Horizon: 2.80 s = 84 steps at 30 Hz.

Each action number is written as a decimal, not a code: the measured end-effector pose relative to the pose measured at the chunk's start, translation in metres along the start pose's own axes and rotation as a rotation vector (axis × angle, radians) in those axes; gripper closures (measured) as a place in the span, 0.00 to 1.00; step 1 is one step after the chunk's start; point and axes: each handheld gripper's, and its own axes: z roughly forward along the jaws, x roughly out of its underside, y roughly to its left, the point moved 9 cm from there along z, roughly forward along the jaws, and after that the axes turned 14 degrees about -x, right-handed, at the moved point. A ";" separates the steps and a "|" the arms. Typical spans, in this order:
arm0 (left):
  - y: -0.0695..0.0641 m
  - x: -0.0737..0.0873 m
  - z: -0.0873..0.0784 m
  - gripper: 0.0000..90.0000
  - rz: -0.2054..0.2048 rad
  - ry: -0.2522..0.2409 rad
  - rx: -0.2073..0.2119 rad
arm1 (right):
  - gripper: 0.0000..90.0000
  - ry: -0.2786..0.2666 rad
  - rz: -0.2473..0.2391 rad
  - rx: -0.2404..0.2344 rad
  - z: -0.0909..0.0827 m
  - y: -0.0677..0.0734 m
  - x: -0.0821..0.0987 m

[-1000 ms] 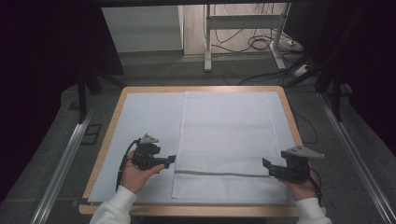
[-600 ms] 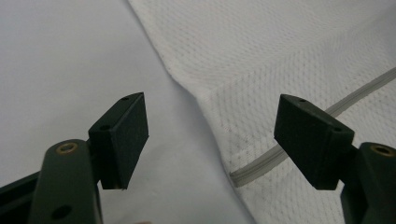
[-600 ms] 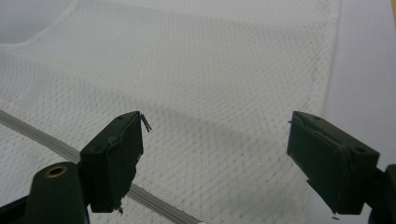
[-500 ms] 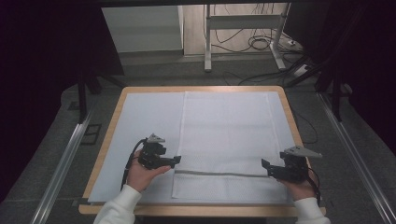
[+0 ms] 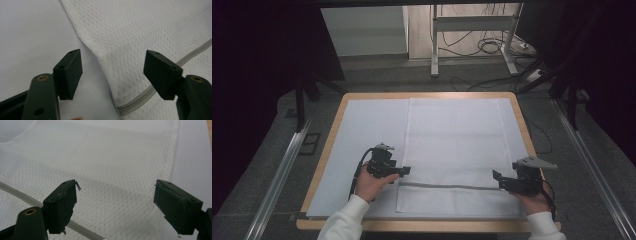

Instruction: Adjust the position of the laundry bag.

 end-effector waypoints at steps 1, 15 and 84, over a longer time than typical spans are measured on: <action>0.000 0.000 0.001 0.37 -0.003 0.005 0.002 | 0.20 -0.002 -0.001 -0.001 0.000 0.001 -0.001; -0.003 0.004 0.012 0.54 -0.028 0.036 0.038 | 0.20 0.002 -0.010 -0.002 -0.001 0.004 -0.002; -0.010 0.011 0.015 0.99 0.022 0.007 0.048 | 0.56 0.297 0.190 0.038 0.020 -0.060 0.016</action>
